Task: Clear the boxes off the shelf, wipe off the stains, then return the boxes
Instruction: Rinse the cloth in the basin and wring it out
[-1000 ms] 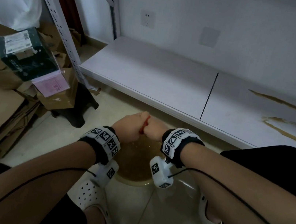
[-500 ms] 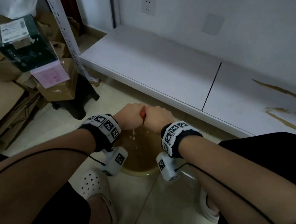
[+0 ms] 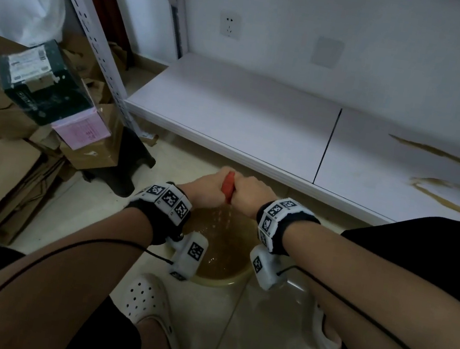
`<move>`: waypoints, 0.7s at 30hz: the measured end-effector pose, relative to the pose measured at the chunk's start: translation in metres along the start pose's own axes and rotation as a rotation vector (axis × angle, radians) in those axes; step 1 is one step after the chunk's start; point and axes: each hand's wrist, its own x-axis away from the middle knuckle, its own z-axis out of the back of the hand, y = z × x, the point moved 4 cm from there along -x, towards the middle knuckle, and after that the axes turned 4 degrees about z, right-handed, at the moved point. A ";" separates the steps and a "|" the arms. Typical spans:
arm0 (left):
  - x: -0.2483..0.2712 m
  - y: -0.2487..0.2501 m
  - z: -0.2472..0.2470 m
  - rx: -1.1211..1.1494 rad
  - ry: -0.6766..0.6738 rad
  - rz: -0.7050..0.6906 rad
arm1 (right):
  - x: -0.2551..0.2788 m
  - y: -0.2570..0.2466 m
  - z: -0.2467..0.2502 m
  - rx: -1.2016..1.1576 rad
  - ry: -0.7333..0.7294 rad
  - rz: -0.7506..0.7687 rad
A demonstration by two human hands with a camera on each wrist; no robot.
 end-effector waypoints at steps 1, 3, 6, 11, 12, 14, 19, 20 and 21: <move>-0.001 -0.001 0.002 0.050 0.014 -0.027 | -0.001 0.002 0.001 -0.064 -0.001 -0.025; -0.004 -0.005 0.011 0.139 0.118 -0.039 | -0.007 0.006 -0.001 -0.249 0.008 -0.094; -0.002 -0.012 0.028 0.281 0.288 0.000 | -0.011 0.005 0.003 -0.520 -0.002 -0.135; 0.014 -0.010 0.045 0.415 0.303 0.060 | 0.004 0.014 0.017 -0.788 0.048 -0.106; 0.016 -0.010 0.050 0.407 0.342 0.075 | 0.006 0.013 0.019 -0.802 0.066 -0.105; 0.022 -0.006 0.062 0.431 0.428 0.093 | 0.013 0.008 0.024 -0.808 0.068 -0.086; 0.037 0.018 0.094 0.463 0.593 0.063 | 0.026 -0.004 0.052 -0.725 0.128 -0.033; 0.039 0.023 0.098 0.509 0.574 0.048 | 0.026 -0.002 0.059 -0.651 0.156 -0.051; 0.042 0.029 0.101 0.568 0.548 0.022 | 0.024 0.000 0.064 -0.568 0.181 -0.069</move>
